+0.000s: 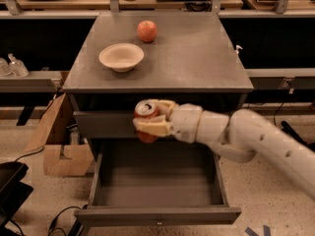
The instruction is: Place coke can into middle drawer
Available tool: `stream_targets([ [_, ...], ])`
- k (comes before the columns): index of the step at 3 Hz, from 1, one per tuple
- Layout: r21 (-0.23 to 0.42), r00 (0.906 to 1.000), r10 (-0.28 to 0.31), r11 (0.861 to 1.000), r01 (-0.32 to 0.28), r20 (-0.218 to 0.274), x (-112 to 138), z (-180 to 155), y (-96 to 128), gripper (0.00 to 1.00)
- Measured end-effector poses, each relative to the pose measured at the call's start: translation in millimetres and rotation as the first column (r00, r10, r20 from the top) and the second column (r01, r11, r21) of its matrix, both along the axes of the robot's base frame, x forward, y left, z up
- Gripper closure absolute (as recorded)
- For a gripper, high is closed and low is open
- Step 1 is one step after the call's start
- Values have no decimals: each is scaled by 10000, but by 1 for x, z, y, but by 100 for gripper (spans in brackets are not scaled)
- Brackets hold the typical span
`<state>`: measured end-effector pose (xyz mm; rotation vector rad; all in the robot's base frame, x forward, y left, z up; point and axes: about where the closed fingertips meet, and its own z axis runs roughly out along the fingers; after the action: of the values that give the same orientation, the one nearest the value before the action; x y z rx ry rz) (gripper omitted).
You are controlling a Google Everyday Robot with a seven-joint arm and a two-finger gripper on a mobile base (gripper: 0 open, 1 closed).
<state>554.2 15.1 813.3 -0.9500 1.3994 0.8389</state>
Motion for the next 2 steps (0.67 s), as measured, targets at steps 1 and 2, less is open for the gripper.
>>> stream_targets([
  [1,219,9978,655,9976,-657,110,-7,-83,42,100],
  [2,101,9952,943,9955,-945,250,-12,-162,77,100],
])
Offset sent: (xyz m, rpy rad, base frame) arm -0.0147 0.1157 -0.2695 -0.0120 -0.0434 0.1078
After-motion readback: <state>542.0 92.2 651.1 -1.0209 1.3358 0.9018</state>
